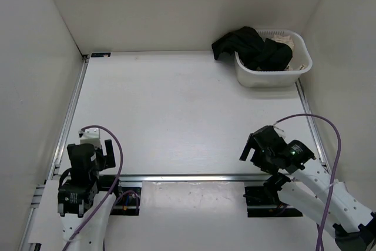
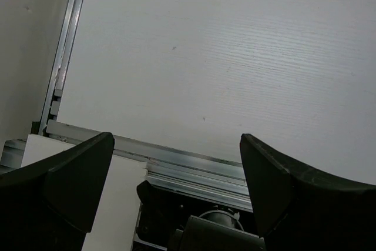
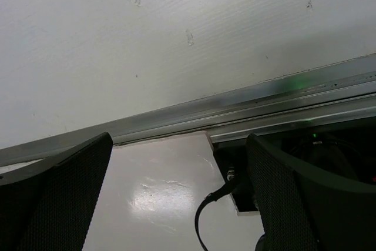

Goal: Fold and stack the trousers
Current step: Grab the trousers from the pile

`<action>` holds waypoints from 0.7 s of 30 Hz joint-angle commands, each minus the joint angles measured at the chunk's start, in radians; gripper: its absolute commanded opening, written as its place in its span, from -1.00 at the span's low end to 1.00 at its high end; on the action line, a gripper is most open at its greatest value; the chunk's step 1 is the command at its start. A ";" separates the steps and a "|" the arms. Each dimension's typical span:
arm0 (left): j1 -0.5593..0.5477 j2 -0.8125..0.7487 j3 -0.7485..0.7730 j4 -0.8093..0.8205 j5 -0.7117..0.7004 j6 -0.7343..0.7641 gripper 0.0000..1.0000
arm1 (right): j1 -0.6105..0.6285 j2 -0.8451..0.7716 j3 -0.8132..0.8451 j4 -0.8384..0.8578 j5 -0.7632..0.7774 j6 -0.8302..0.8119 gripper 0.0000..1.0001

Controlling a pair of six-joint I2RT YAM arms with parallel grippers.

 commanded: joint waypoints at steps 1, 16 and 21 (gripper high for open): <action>0.006 -0.018 -0.006 0.008 -0.022 0.000 1.00 | 0.005 0.032 0.020 -0.069 0.074 -0.028 0.98; 0.006 0.255 0.084 0.238 0.238 0.000 1.00 | -0.431 0.825 1.139 0.308 0.169 -0.685 0.98; 0.006 0.441 0.095 0.356 0.298 0.000 1.00 | -0.604 1.471 1.836 0.230 0.068 -0.712 0.98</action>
